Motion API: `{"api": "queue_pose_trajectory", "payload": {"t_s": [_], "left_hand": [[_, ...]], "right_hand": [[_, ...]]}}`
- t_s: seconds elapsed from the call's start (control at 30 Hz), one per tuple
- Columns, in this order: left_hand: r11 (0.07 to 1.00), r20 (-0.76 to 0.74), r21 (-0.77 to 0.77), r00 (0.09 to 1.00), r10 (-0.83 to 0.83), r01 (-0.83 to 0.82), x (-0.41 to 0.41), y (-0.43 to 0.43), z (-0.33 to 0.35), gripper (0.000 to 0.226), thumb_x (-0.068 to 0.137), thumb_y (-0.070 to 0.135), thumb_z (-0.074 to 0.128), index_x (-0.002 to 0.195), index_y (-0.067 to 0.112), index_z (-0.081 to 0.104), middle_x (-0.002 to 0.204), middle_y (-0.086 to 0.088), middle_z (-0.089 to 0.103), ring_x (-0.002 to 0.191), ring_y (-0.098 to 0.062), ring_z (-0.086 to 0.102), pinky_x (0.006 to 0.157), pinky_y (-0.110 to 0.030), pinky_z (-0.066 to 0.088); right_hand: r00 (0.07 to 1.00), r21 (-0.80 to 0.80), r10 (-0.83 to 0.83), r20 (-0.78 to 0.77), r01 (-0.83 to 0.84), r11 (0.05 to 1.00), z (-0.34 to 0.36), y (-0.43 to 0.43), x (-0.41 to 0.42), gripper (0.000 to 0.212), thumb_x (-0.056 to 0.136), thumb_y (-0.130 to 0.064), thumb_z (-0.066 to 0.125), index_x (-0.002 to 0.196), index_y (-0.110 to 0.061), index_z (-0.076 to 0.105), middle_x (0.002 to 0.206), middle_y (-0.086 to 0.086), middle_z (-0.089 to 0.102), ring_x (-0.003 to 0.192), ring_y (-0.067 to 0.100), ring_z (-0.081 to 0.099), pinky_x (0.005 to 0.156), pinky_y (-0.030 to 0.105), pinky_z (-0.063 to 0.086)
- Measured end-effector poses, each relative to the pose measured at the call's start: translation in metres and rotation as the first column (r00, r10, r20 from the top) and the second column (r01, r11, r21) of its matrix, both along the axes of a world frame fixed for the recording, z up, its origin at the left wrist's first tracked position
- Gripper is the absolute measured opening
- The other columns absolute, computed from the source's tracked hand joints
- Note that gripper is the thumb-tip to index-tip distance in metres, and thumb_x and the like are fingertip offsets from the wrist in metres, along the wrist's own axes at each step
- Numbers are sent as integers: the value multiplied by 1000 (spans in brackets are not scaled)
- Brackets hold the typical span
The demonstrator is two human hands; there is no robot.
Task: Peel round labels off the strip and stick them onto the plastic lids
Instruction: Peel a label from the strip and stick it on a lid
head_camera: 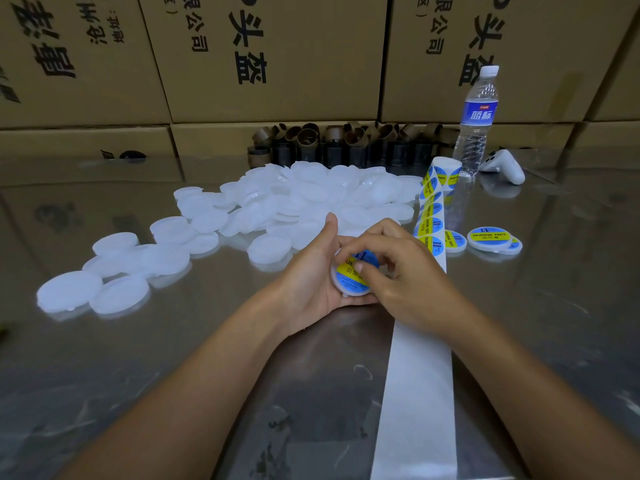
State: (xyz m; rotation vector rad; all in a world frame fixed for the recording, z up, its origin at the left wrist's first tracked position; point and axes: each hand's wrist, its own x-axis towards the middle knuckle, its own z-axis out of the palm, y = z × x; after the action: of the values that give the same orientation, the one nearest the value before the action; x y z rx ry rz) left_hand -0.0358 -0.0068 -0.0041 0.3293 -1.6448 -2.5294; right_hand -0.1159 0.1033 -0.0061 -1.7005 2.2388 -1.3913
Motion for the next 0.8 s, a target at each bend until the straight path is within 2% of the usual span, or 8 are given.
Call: {"api": "queue_pose_trajectory", "payload": {"t_s": [0.17, 0.3, 0.37, 0.47, 0.53, 0.6, 0.7, 0.8], "left_hand": [[1000, -36, 12, 999, -22, 22, 1, -1, 0, 70, 98, 57, 14, 102, 2, 56, 120, -22, 58, 102, -29, 63, 89, -44, 52], [998, -56, 57, 998, -34, 38, 0, -3, -2, 73, 97, 58, 15, 106, 0, 58, 119, -21, 60, 105, -29, 63, 88, -43, 54], [995, -63, 82, 997, -53, 58, 0, -2, -2, 72, 96, 59, 16, 107, 3, 61, 113, -14, 65, 102, -25, 65, 87, -42, 54], [995, -65, 88, 997, -48, 53, 0, -3, -2, 71, 96, 58, 19, 106, 1, 59, 108, -1, 70, 101, -23, 67, 89, -44, 53], [998, -32, 63, 999, -10, 12, -1, -4, -2, 68, 97, 57, 23, 116, -1, 53, 119, -11, 65, 113, -30, 62, 97, -50, 48], [998, -26, 46, 999, 37, -36, -1, -4, -3, 55, 96, 50, 33, 115, 2, 52, 116, -19, 65, 105, -30, 65, 92, -49, 52], [996, -97, -42, 992, 78, -82, 0, -4, -5, 25, 98, 25, 45, 105, 4, 57, 100, -13, 70, 85, -22, 70, 76, -37, 60], [989, -165, -103, 983, 85, -103, 0, -5, -7, 22, 99, 13, 42, 103, 7, 63, 96, -6, 73, 83, -18, 70, 75, -32, 59]], "right_hand": [[1000, -23, -4, 16, 5, 1000, 1, 0, -1, 43, 87, -2, 59, 86, -45, 65, 85, -10, 42, 78, 3, 46, 67, 11, 36], [1000, -46, -14, 20, 15, 999, 0, -1, -2, 51, 87, -3, 59, 90, -54, 60, 85, -11, 43, 78, 4, 46, 68, 10, 37], [1000, -60, -24, 11, 25, 998, -1, -1, -3, 56, 87, -4, 60, 106, -56, 54, 85, -10, 44, 74, 5, 45, 66, 9, 36], [998, -99, -32, 46, 36, 994, -2, 0, -6, 75, 83, -5, 64, 128, -58, 34, 89, -7, 47, 65, 5, 45, 65, 9, 37], [995, -138, -74, 71, 83, 987, -3, 0, -8, 80, 79, -8, 70, 131, -56, 31, 93, -6, 48, 65, 6, 46, 65, 7, 39], [988, -181, -133, 79, 145, 973, -3, 0, -8, 75, 77, -11, 74, 130, -49, 37, 94, -5, 48, 69, 6, 45, 65, 4, 38], [975, -209, -194, 108, 213, 954, -2, -1, -8, 54, 80, -15, 72, 125, -35, 50, 95, -2, 50, 75, 5, 45, 63, 4, 36], [972, -185, -173, 156, 201, 962, -1, -1, -7, 44, 83, -20, 70, 123, -29, 53, 95, -3, 51, 73, -1, 50, 64, 6, 36]]}}
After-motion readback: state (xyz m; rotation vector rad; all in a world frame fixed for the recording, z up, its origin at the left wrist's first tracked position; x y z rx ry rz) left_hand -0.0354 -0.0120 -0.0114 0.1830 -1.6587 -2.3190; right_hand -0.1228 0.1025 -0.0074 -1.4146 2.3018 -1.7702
